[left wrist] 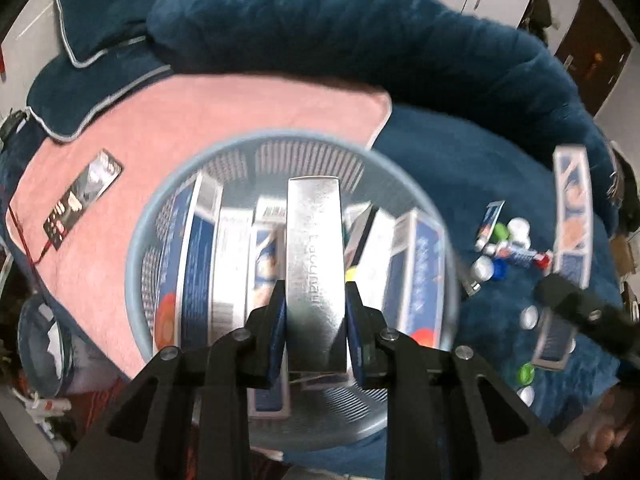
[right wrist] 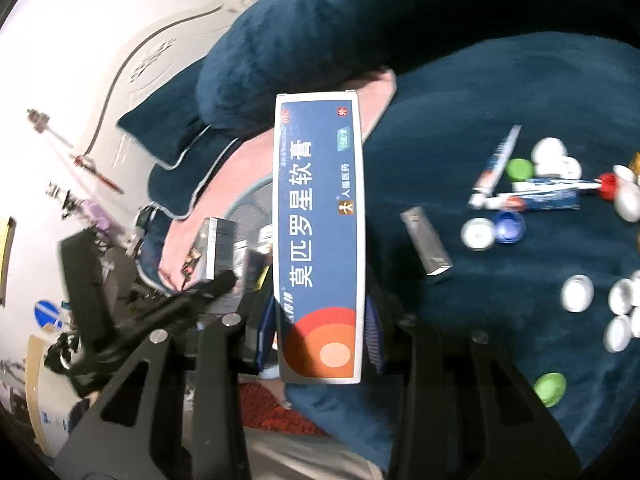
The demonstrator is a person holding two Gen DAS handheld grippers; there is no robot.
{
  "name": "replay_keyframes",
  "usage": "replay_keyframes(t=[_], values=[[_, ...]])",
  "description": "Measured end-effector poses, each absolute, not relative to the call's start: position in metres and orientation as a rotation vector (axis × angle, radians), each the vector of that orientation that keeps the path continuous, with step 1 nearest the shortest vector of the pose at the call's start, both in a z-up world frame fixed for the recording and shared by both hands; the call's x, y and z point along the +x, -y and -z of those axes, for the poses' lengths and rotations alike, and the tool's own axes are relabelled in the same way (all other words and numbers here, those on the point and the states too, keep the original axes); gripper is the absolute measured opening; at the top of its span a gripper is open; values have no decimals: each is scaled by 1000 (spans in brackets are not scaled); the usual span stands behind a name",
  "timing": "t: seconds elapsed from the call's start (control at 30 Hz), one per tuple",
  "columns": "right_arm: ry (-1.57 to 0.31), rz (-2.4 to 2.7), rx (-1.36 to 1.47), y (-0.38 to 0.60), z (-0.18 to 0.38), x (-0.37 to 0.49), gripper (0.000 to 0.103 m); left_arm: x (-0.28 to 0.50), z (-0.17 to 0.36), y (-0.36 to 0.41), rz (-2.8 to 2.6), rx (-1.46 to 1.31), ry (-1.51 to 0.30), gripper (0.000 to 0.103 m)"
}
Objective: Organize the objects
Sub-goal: 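Carry both boxes over the basket and open both tools to drop them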
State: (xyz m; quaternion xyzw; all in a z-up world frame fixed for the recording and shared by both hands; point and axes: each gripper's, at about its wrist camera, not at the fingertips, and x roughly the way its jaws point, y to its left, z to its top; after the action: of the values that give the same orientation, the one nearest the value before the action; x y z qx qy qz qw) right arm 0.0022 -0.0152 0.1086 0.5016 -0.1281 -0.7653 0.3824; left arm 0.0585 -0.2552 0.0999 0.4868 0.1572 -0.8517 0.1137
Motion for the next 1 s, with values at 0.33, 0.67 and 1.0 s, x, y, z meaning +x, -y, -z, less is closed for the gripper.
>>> replay_keyframes(t=[0.33,0.67,1.0], values=[[302,1878,1272,59,-114,8,38,76,-108,267,2515,1359,-498,76],[284,1842,1206,81,-110,8,81,93,-111,293,2440,1251,-556,86],[211,1968,1296,48,-98,-4,103,91,-108,279,2431,1279,-506,87]])
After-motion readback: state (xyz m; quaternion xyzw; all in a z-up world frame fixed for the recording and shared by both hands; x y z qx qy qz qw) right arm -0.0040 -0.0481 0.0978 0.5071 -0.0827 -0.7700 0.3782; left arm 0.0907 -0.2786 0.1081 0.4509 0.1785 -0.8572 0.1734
